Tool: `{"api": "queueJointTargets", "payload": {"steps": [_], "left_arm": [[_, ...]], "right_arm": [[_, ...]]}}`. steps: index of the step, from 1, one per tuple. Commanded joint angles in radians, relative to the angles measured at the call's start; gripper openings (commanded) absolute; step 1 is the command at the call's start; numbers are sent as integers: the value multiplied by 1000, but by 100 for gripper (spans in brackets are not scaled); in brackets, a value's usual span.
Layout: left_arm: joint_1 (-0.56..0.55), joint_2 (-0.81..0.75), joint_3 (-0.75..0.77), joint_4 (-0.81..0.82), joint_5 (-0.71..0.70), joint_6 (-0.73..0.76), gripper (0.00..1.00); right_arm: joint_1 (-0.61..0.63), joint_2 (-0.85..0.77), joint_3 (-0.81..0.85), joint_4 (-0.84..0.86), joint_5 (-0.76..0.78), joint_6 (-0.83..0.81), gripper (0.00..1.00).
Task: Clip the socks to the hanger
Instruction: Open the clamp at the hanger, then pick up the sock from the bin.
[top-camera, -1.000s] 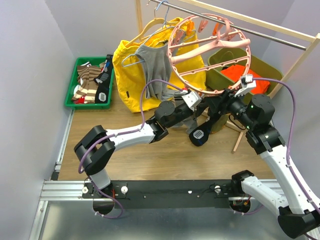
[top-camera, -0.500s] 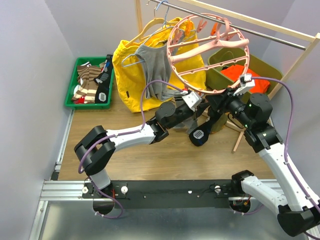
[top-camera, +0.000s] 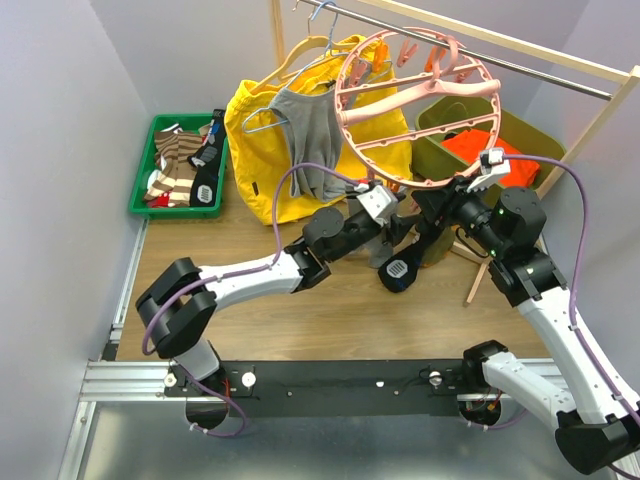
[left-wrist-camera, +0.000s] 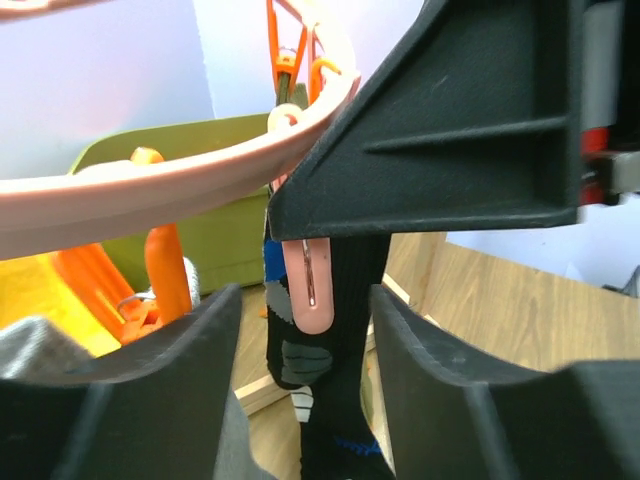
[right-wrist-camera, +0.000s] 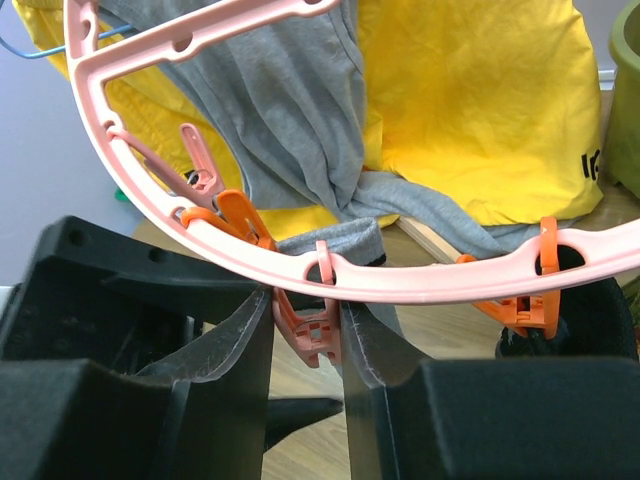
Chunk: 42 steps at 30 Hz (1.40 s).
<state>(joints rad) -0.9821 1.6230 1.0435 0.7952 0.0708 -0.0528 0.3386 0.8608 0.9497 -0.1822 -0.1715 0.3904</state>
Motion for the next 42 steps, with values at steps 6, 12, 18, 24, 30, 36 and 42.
{"api": "queueJointTargets", "payload": {"steps": [6,12,18,24,30,36,42], "left_arm": [[-3,-222,-83,-54,-9,-93,66],[8,-412,-164,-178,-66,-174,68],[52,-587,-195,-444,-284,-237,75],[232,-701,-211,-666,-410,-289,77],[486,-677,-198,-737,-430,-269,79],[794,-461,-100,-742,-348,-242,78],[971,-163,42,-686,-267,-248,78]], "right_arm": [[2,37,78,-91,47,18,1],[2,63,81,-103,-2,73,1],[2,81,77,-95,-29,129,1],[0,87,75,-99,-25,166,1],[2,72,72,-106,-13,159,1],[2,61,83,-105,-28,127,1],[2,57,90,-125,-31,107,1]]}}
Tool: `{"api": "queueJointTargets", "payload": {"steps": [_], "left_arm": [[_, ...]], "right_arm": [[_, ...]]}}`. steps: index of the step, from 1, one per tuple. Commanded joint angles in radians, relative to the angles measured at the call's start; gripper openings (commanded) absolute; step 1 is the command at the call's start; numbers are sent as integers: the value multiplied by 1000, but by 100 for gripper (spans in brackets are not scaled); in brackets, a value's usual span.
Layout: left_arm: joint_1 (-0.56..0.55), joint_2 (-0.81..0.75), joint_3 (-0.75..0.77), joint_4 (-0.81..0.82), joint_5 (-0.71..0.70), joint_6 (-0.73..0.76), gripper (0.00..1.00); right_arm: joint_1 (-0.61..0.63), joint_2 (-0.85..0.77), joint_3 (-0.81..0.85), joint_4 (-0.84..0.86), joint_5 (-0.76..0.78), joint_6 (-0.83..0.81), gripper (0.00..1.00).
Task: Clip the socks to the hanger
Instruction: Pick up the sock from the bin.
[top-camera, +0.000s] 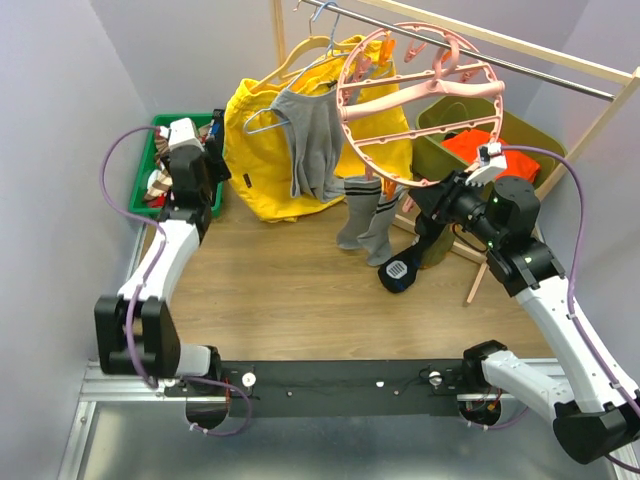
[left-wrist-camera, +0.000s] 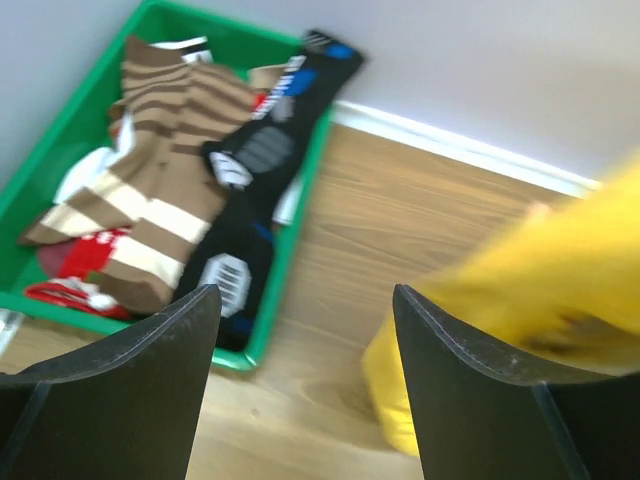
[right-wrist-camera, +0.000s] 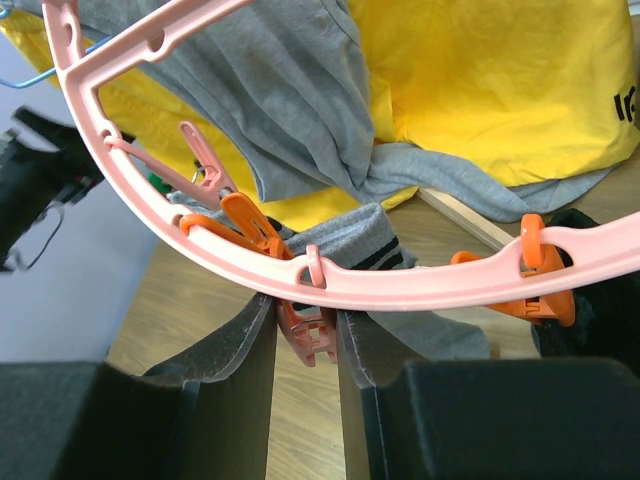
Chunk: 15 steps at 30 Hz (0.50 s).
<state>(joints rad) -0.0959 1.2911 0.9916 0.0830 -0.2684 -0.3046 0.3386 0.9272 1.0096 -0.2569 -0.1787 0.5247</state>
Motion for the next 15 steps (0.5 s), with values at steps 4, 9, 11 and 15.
{"api": "queueJointTargets", "payload": {"steps": [4,9,11,15], "left_arm": [[163,367,284,-5,78,35,78],[214,620,493,-110,49,61,77],[225,684,588,-158,54,61,77],[229,821,708,-212,63,64,73]], "right_arm": [[2,-14,34,-67,-28,-37,1],[2,-22,30,-68,-38,-40,1],[2,-25,35,-70,-36,-45,1],[2,-27,47,-91,-19,-66,1]]}}
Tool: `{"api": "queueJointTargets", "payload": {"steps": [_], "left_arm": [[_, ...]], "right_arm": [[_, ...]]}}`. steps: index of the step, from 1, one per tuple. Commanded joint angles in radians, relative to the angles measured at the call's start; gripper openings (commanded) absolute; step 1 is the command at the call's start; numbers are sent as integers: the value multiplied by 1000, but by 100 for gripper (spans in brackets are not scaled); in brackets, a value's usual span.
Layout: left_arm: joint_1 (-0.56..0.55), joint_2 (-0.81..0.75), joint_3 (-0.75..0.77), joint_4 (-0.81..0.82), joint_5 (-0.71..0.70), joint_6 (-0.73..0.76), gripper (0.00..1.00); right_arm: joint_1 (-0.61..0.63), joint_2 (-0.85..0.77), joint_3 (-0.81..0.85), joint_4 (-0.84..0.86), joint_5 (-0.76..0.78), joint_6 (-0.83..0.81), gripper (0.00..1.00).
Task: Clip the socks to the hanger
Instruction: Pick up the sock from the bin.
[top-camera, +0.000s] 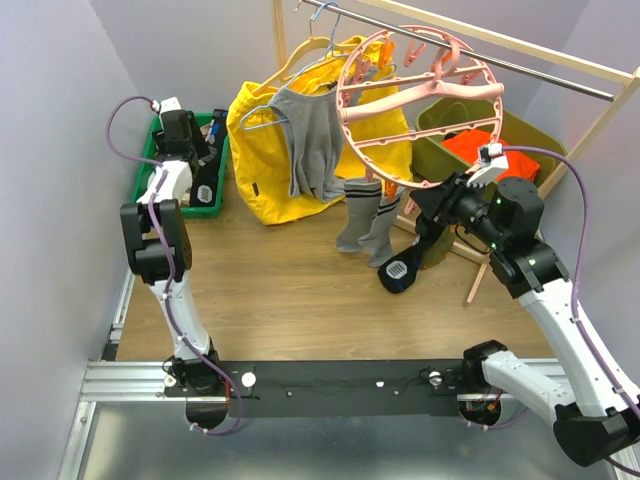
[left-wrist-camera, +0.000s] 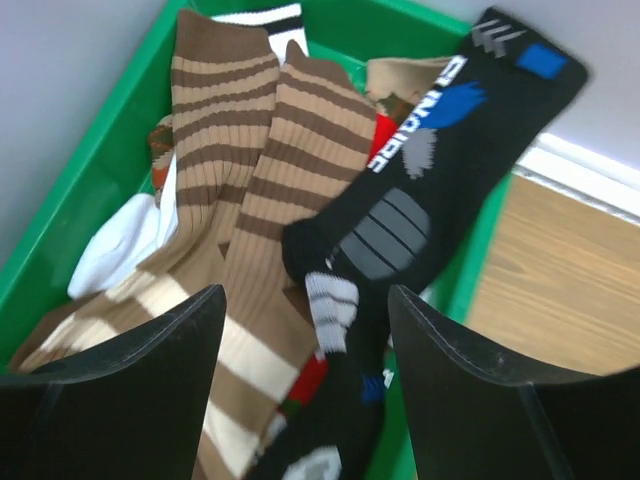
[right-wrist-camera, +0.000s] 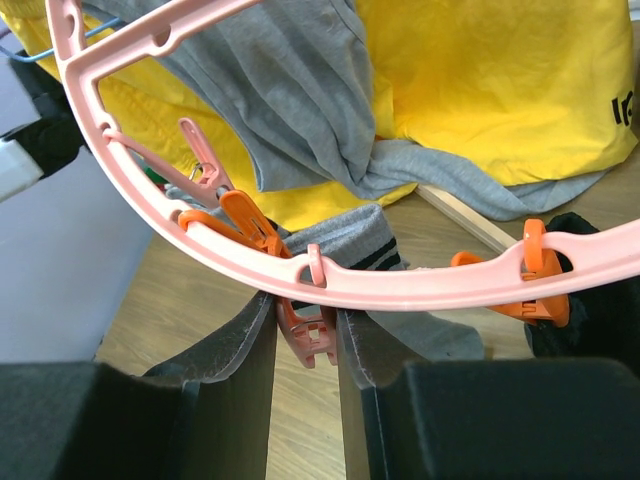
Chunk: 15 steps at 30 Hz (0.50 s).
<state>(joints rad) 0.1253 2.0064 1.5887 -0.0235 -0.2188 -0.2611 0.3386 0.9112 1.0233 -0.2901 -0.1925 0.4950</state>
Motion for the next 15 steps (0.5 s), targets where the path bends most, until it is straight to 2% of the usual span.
{"api": "queueJointTargets", "payload": {"steps": [1,5,8,11,12,13,14,15], "left_arm": [[10,121,140,-111,13,20,72],[8,186,194,-139,19,36,68],[10,218,221,-141,22,52,61],[11,242,241,-151,25,66,46],[11,250,246,-154,25,71,26],[11,249,246,-158,27,86,14],[10,241,238,-153,29,98,3],[10,217,228,-145,27,112,0]], "right_arm": [[2,-12,34,-67,-1,-39,1],[2,-18,32,-70,4,-41,1],[0,-18,31,-72,2,-38,1],[2,-20,29,-73,5,-36,1],[2,-21,31,-75,5,-36,1],[2,-23,32,-76,7,-36,1],[2,-24,32,-77,8,-35,1],[2,-26,32,-77,10,-35,1]]}}
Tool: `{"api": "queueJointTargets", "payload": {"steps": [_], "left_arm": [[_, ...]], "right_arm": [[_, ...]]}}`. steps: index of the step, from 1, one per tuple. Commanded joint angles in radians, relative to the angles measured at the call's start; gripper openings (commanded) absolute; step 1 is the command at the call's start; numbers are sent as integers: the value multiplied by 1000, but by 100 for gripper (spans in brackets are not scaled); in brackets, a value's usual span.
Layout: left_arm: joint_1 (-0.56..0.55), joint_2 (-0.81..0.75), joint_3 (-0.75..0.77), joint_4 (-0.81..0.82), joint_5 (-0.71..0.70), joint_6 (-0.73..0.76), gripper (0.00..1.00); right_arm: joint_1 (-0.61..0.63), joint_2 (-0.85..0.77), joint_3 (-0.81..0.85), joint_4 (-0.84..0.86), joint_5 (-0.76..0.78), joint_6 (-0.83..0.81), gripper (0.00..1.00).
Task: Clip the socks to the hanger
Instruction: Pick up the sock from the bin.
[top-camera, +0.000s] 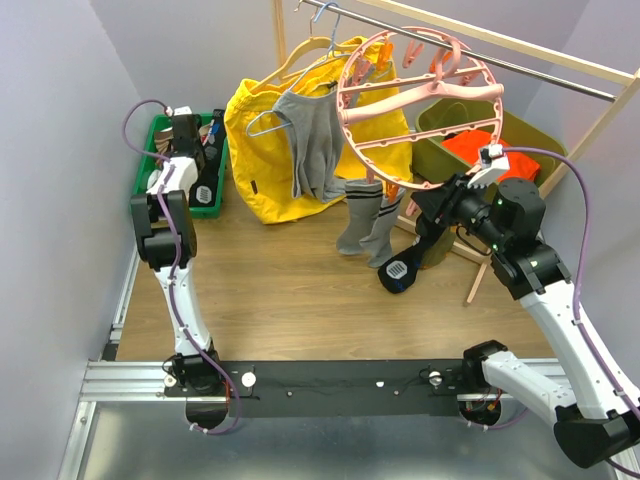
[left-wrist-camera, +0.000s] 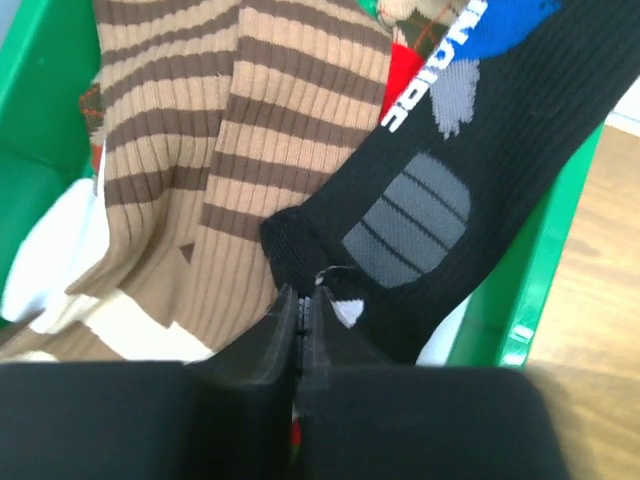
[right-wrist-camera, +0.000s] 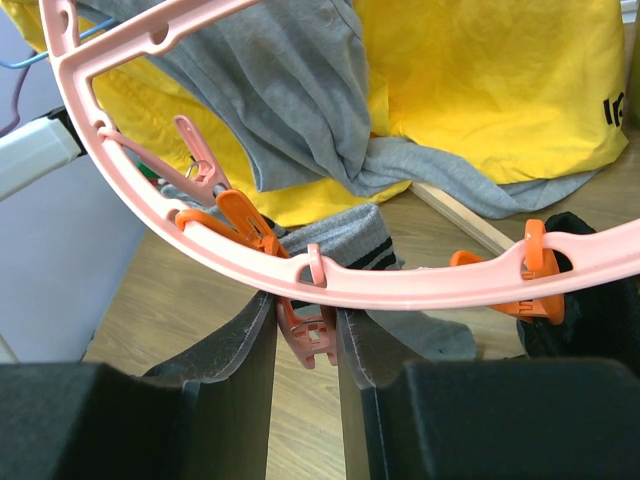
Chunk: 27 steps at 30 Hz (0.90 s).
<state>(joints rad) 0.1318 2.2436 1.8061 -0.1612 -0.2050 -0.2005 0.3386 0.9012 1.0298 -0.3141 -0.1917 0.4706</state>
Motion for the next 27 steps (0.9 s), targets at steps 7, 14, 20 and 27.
{"api": "queueJointTargets", "payload": {"steps": [7,14,20,27], "left_arm": [[6,-361,-419,374,-77,196,0],[9,-568,-631,635,-62,363,0],[8,-668,-651,790,100,467,0],[11,-595,-622,784,366,539,0]], "right_arm": [[0,-24,15,-33,1,-7,1],[2,-36,18,-36,-8,-10,1],[2,-56,16,-39,9,-12,1],[2,-53,24,-45,3,-3,1]]}}
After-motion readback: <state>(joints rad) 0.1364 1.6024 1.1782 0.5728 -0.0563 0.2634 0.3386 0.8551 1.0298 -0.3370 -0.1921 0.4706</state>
